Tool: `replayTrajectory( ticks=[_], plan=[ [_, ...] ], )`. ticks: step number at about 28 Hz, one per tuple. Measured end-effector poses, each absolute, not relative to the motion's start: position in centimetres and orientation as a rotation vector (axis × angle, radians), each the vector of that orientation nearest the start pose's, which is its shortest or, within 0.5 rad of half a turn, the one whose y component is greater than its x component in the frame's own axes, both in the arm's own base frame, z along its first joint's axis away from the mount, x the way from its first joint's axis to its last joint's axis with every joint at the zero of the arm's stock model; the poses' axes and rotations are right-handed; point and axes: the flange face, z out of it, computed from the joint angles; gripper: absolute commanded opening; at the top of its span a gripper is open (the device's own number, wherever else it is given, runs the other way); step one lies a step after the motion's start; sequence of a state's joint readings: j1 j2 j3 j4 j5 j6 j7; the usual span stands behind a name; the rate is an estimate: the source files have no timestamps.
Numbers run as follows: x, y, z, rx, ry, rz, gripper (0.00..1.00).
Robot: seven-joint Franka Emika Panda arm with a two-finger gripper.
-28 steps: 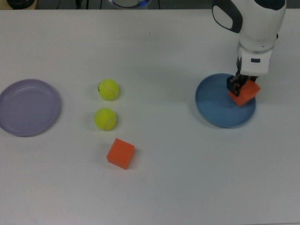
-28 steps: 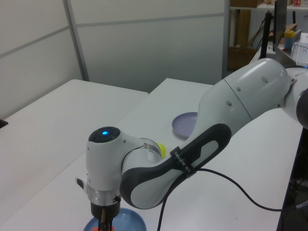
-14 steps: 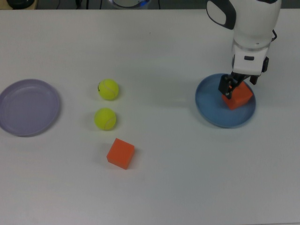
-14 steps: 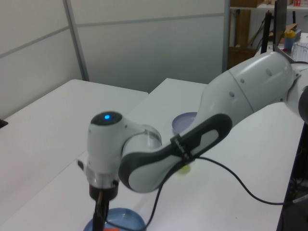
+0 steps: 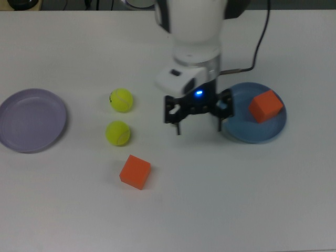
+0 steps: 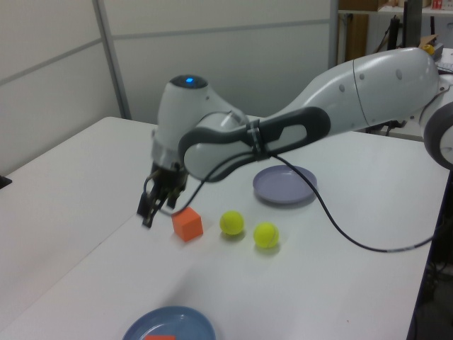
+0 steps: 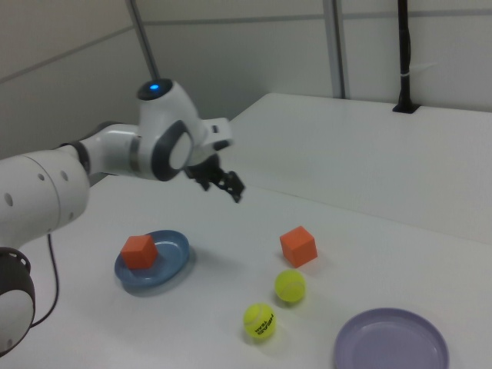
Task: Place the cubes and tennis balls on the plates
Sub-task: 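Move the gripper to the second orange cube and grasp it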
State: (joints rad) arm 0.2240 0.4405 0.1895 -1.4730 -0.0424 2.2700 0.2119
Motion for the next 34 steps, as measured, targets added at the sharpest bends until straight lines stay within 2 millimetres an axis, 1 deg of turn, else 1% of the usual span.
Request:
replayTrajectory(
  ticks=[5, 8, 9, 11, 15, 19, 24, 34],
  plan=[
    [68.6, 22.0, 46.5, -2.938, 0.059, -0.491, 1.0],
    [69.4, 20.4, 46.0, -2.917, 0.199, -0.5, 1.0],
    [69.8, 19.7, 45.6, -2.906, 0.25, -0.507, 1.0],
    [70.3, 19.0, 44.8, -2.897, 0.288, -0.514, 1.0],
    [71.2, 17.9, 42.8, -2.899, 0.324, -0.52, 1.0],
    [71.8, 17.4, 40.6, -2.929, 0.32, -0.512, 1.0],
    [72.3, 17.2, 39.1, -2.961, 0.298, -0.519, 1.0],
    [73.1, 15.7, 36.0, -3.011, 0.288, -0.535, 1.0]
  ],
)
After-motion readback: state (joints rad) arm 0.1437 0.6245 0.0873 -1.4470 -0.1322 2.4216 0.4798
